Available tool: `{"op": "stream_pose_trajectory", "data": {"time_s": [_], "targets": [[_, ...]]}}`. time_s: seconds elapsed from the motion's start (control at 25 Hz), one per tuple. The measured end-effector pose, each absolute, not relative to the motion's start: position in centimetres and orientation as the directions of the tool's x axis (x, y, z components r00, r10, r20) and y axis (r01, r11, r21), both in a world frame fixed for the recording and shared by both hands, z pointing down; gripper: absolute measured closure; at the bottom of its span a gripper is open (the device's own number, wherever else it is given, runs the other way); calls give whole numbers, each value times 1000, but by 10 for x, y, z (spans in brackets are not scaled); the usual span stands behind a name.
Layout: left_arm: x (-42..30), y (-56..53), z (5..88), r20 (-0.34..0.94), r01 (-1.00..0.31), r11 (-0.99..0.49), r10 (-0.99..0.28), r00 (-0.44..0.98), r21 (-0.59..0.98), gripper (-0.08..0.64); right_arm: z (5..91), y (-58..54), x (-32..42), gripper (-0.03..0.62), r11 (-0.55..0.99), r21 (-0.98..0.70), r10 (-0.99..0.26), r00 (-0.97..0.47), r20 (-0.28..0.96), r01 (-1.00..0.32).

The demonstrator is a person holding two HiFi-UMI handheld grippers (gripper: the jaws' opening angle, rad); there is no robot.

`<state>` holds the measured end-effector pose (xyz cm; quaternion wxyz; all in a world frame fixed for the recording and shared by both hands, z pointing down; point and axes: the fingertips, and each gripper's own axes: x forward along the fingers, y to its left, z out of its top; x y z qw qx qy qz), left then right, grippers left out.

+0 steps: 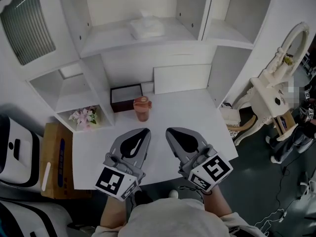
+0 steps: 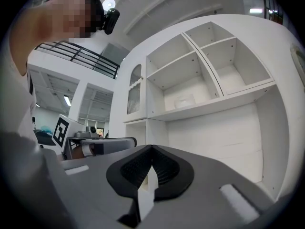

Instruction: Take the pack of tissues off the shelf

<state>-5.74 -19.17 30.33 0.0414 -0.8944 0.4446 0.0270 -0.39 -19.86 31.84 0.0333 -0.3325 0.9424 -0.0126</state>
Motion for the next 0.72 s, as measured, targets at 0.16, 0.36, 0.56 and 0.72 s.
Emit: {"op": "stream_pose_trajectory", "data": {"time_s": [0.16, 0.36, 0.56, 0.72], "targets": [[-76, -203, 302, -82, -779, -625, -775, 626, -45, 558, 318, -208, -22, 591, 759, -48, -652, -757, -44, -650], [-93, -216, 303, -84, -757, -652, -753, 653, -42, 560, 319, -222, -38, 589, 732, -46, -682, -731, -35, -680], [-107, -228, 305, -85, -739, -673, -734, 673, -32, 560, 316, -240, -50, 583, 710, -36, -704, -709, -28, -703], [-115, -240, 306, -82, -725, -689, -721, 688, -30, 559, 305, -259, -53, 571, 691, -33, -723, -690, -37, -722]]}}
